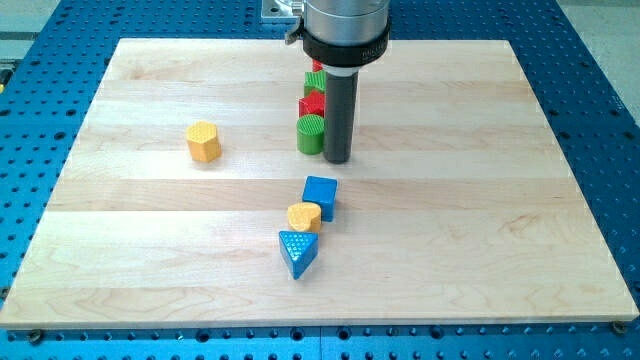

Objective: Place your hand to the right of the blue cube

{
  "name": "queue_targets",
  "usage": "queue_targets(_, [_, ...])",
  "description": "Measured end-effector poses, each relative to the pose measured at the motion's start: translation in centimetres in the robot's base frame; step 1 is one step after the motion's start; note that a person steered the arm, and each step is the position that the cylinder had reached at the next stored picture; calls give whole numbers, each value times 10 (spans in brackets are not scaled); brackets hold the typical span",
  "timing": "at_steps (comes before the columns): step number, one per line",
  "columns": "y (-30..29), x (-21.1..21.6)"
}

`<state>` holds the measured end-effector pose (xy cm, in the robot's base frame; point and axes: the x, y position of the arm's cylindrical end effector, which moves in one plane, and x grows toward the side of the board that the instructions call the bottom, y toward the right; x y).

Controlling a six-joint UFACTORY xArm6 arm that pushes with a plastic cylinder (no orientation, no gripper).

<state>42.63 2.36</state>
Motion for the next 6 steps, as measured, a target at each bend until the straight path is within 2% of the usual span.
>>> queue_targets(1, [28, 19])
queue_targets(4, [185, 20])
queue_targets(6, [124, 40])
